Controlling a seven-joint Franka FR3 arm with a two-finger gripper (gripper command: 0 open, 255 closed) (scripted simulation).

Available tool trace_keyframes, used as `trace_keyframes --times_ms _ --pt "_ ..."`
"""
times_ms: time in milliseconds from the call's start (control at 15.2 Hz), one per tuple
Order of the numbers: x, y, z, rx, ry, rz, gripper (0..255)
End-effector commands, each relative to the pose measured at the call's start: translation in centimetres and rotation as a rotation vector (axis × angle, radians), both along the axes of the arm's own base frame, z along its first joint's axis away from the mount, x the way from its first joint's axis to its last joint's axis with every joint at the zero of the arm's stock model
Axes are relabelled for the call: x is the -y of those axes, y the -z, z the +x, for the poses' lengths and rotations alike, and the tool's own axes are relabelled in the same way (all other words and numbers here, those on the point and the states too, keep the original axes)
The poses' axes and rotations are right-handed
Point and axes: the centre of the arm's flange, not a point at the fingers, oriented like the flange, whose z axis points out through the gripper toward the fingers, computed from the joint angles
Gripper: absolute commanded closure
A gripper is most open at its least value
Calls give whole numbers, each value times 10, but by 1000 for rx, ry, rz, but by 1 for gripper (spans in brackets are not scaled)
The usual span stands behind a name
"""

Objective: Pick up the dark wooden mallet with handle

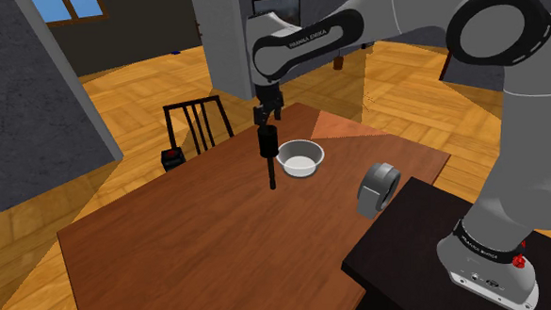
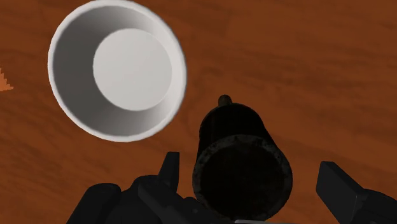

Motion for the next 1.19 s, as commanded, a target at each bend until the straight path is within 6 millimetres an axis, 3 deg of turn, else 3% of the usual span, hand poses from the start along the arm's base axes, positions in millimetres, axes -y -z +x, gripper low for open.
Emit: trace_keyframes --times_ms 0,264,330,924,1122 --pt "-1 11 1 0 0 0 0" --pt "-1 25 1 0 0 0 0" --pt "0 25 0 0 0 0 255" --pt "-1 25 1 0 0 0 255" --pt "-1 9 1 0 0 0 255"
